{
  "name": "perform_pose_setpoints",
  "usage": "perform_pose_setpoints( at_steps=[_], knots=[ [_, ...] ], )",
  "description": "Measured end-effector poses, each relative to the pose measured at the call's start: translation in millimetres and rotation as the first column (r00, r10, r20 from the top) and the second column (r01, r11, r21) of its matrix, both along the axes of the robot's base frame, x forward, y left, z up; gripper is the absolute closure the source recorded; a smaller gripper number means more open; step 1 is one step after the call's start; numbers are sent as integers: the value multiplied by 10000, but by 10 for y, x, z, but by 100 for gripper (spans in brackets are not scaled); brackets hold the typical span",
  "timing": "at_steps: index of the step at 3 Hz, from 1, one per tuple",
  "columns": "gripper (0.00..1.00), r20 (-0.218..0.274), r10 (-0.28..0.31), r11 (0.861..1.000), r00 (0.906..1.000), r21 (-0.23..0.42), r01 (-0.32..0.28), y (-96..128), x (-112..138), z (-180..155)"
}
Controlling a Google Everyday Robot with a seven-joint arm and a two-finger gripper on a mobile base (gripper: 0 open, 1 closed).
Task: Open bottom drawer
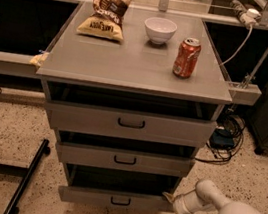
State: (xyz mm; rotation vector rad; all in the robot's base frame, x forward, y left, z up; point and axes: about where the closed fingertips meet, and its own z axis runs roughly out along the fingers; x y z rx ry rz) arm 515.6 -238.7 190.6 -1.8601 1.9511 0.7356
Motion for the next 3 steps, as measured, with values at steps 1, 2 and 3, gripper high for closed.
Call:
perform_pose_setpoints(
  at_steps=[1,2,3],
  knots=[
    [0,-401,16,9999,9992,167,-9,-19,-150,44],
    [0,-827,18,9995,9966,323,9,-47,-309,111],
    [0,-1082,168,9989,9940,455,-120,-21,-400,124]
  ],
)
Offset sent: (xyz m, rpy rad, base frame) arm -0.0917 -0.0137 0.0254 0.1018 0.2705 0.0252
